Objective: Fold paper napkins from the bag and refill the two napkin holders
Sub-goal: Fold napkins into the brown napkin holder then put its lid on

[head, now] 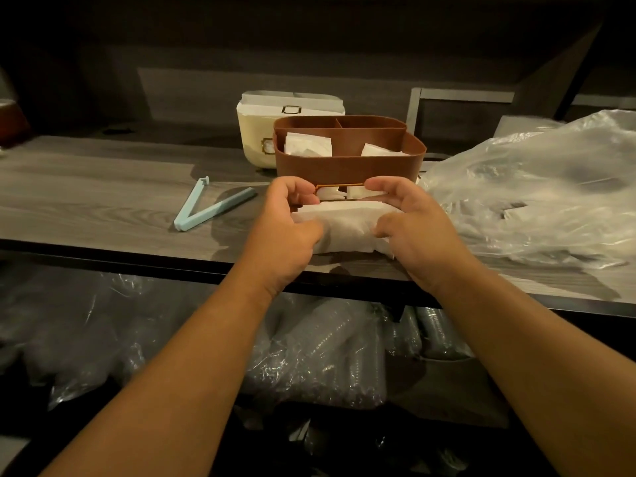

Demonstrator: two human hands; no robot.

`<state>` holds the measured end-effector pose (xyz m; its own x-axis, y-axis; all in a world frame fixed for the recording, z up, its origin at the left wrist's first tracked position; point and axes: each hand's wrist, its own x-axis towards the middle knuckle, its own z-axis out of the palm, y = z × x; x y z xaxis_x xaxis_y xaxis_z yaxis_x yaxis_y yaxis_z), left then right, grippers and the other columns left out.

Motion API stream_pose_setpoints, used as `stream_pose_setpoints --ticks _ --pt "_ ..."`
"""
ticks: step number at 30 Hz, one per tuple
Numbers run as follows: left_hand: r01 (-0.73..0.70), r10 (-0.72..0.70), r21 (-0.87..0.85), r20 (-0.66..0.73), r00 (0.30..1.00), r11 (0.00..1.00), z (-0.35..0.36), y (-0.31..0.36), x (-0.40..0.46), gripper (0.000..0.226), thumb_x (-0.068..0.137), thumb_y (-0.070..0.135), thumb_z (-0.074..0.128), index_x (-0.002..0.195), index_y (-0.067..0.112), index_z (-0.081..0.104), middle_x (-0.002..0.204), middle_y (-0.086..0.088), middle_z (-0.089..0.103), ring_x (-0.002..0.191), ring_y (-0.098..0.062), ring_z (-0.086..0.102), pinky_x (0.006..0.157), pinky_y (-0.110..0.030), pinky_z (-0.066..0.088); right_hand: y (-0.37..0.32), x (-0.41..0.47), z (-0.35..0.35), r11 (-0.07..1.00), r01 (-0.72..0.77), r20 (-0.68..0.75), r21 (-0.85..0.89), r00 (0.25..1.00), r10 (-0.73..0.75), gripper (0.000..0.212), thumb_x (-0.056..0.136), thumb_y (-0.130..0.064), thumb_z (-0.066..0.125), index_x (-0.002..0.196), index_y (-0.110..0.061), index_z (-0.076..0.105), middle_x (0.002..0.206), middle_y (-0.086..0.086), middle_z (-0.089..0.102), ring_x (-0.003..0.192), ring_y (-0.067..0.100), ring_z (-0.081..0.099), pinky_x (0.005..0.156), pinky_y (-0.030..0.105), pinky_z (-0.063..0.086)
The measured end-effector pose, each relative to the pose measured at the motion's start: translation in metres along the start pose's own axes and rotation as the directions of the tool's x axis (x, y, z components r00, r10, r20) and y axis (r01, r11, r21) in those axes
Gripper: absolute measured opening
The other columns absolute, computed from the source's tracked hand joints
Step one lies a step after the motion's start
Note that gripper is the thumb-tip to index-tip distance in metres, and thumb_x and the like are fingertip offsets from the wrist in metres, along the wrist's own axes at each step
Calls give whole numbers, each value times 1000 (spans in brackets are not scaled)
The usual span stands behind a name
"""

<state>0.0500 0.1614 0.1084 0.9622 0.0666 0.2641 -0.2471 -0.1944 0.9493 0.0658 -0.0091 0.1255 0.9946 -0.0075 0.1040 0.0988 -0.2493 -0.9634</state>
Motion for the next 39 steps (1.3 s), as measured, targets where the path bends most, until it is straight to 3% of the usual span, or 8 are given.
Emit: stream_pose_setpoints --ticks 2,5,10,15,20,28,34,39 --pt "13 -13 12 3 1000 1000 1 1 1 50 84 -11 57 111 32 48 111 10 50 102 -15 53 72 -37 63 -3 2 2 999 -11 15 33 1000 10 64 86 16 55 127 -33 57 120 -14 58 112 13 52 67 14 53" --pt "33 -33 33 2 999 999 1 1 2 58 83 -15 55 112 34 45 110 12 48 101 -15 52 74 -37 63 -7 3 7 997 -9 59 76 998 4 67 78 21 53 122 -29 60 114 -10 67 114 15 58 76 22 57" --pt "6 -6 43 15 1000 999 1 2 0 62 82 -17 56 114 34 42 110 14 45 101 -14 51 63 -16 57 -5 0 14 987 3 121 164 992 -23 51 81 10 58 119 -24 64 115 -3 69 113 20 61 93 40 58" --pt "7 -7 15 24 1000 1000 1 6 -2 59 84 -14 56 115 34 42 108 16 44 99 -11 51 60 -11 52 -2 3 19 943 20 77 331 996 -48 15 92 -23 66 104 -22 74 108 3 74 104 22 70 94 51 56" --pt "-2 2 -22 8 1000 1000 2 5 -3 56 82 -11 59 112 33 44 108 13 47 98 -12 53 59 -12 53 1 3 14 999 3 -18 45 1000 -2 41 86 -66 47 100 -37 73 114 -13 69 113 16 62 100 48 51" --pt "17 -17 -2 0 1000 1000 3 8 -2 58 81 -18 53 112 30 45 106 14 45 94 -11 51 56 -10 51 -11 -4 23 998 -70 -126 -8 990 68 49 100 -63 34 95 -30 71 109 -10 66 105 15 60 92 39 52" --pt "-20 19 -35 -9 1000 999 0 6 -5 53 81 -15 53 111 29 45 106 10 48 94 -11 54 59 -13 52 -12 -1 34 999 -51 -95 -9 994 50 51 99 -64 33 95 -31 72 105 -15 64 102 11 57 93 37 48" --pt "-17 16 -34 -31 999 999 -1 6 -3 50 85 -11 55 107 33 45 105 12 48 94 -9 52 55 -8 49 -6 -13 16 995 73 -20 -67 997 -74 25 93 -53 60 112 -37 64 107 -19 61 102 6 59 85 31 55"
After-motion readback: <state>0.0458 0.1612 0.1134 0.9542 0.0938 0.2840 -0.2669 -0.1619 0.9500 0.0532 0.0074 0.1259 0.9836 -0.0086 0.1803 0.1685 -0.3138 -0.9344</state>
